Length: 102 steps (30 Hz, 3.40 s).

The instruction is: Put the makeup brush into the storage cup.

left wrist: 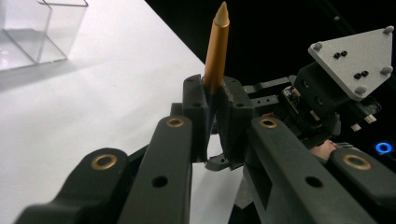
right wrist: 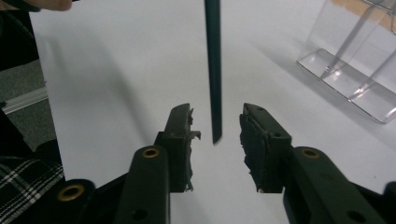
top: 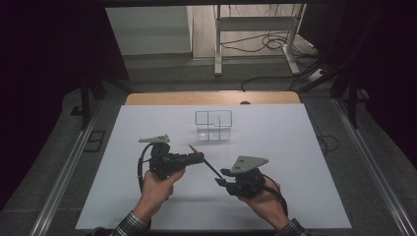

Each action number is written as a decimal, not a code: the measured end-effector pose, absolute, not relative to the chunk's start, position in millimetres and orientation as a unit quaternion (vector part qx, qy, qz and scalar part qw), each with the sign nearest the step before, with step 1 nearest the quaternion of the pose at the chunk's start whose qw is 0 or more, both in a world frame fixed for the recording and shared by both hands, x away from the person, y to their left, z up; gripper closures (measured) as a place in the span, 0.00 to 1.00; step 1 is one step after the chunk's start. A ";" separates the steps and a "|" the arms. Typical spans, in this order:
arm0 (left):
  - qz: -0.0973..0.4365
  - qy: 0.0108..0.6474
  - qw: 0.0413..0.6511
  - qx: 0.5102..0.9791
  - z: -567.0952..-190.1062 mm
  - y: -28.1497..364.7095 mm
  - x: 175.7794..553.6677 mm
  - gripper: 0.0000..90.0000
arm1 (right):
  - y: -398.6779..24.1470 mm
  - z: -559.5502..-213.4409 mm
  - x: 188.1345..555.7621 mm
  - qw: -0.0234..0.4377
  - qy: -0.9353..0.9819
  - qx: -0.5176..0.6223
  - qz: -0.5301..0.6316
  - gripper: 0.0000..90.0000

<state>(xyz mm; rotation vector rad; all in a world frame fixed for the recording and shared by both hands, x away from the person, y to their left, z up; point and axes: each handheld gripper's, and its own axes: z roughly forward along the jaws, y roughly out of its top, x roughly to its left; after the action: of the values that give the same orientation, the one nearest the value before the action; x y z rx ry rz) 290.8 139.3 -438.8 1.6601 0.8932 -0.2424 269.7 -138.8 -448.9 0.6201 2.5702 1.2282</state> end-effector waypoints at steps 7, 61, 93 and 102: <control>-0.083 0.378 0.573 0.722 -434.4 142.1 290.4 0.93 | -149.1 -447.5 271.1 0.110 0.873 0.223 0.419 0.63; 0.027 0.394 0.509 0.765 -410.6 151.9 319.6 0.93 | -216.5 -455.4 265.0 0.129 0.869 0.276 0.390 0.23; 0.084 0.406 0.477 0.775 -386.1 147.0 364.8 0.93 | -241.4 -468.4 261.1 0.139 0.871 0.295 0.367 0.00; 0.094 0.412 0.474 0.772 -380.6 145.7 376.1 0.93 | -246.2 -469.9 261.0 0.141 0.869 0.297 0.369 0.00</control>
<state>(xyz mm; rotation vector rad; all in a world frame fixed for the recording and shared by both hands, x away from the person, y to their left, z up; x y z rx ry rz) 376.1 145.7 -380.6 1.8901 1.0091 0.2307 261.0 -246.2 -469.9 0.8577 2.5107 1.0666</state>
